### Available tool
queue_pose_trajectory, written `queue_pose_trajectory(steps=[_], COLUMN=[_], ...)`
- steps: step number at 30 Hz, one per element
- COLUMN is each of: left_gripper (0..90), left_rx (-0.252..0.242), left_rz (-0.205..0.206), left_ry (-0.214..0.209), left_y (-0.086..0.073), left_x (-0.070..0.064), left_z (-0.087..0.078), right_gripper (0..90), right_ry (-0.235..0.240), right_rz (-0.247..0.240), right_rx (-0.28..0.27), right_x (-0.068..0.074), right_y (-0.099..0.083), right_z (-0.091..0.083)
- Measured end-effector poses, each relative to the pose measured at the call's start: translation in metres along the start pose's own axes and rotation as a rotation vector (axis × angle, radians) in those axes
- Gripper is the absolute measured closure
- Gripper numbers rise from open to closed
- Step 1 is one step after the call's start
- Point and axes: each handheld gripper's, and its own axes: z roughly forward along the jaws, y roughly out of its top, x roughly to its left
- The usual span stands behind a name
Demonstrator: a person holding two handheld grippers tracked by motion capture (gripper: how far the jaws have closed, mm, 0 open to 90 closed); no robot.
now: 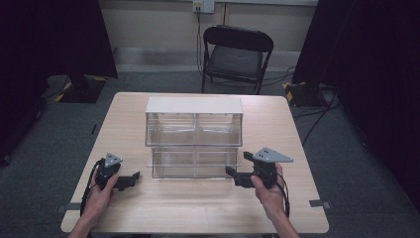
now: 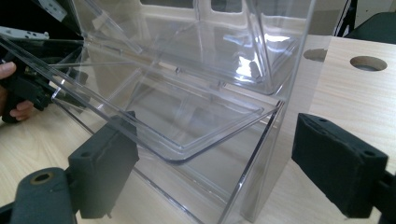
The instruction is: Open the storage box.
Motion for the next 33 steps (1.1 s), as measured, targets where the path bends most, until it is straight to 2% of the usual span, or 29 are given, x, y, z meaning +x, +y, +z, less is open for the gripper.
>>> queue_pose_trajectory(steps=[11, 33], left_gripper=[8.9, 8.8], left_rx=[0.000, 0.000], left_rz=[0.000, 0.000], left_ry=[0.000, 0.000], left_y=[0.000, 0.000], left_x=[0.000, 0.000], left_z=[0.000, 0.000], right_gripper=[13.9, 13.9], right_ry=[0.001, 0.001], right_rz=[0.016, 0.020], right_rx=[-0.012, -0.023], right_x=[-0.001, -0.003], right_y=[0.003, 0.011], right_z=[0.002, 0.003])
